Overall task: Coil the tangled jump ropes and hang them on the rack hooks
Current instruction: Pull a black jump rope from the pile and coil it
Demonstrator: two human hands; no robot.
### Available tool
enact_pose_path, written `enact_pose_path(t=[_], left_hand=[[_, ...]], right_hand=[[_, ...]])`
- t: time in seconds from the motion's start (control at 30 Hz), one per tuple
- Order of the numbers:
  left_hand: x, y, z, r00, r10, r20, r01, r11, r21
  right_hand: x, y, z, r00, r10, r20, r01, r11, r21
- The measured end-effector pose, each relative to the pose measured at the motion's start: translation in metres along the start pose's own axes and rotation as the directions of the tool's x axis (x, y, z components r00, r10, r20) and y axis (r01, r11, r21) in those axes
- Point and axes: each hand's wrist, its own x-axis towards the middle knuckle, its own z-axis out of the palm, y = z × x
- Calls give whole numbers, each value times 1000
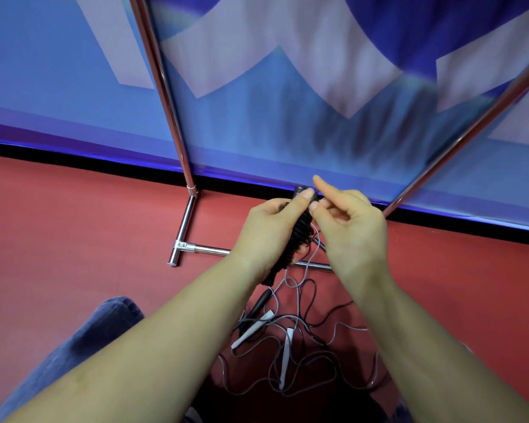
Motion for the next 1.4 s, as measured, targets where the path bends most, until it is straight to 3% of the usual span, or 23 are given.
enact_pose_path(t=[0.1, 0.2, 0.4, 0.67, 0.8, 0.93, 1.1, 1.27, 1.4], left_hand=[[0, 4, 1, 998, -57, -2, 57, 996, -71], [5, 8, -6, 980, -200, 5, 198, 967, -159], [6, 14, -11, 918, -299, 260, 360, 904, -232], [-1, 6, -2, 986, -163, 18, 164, 984, -63], [0, 2, -3, 994, 0, -109, 6, 998, 61], [6, -5, -4, 969, 167, -181, -114, 956, 271], [5, -18, 1, 941, 289, -177, -193, 887, 420], [0, -23, 5, 950, 280, -139, -186, 864, 469], [7, -22, 0, 953, 209, -219, -130, 937, 325]], right_hand=[[-3, -1, 3, 998, 65, -17, -63, 991, 117], [-4, -1, 6, 992, 66, 106, -84, 981, 174], [9, -2, -6, 982, 146, 117, -170, 957, 235], [2, 5, 1, 986, 166, 34, -169, 971, 169], [-4, 3, 8, 987, 156, 40, -160, 983, 94], [-2, 5, 11, 952, 307, 15, -304, 933, 194], [-5, 3, 17, 936, 343, -77, -327, 930, 166], [-5, 14, 22, 913, 383, -140, -370, 922, 114], [-5, 18, 24, 943, 318, -97, -317, 948, 20]])
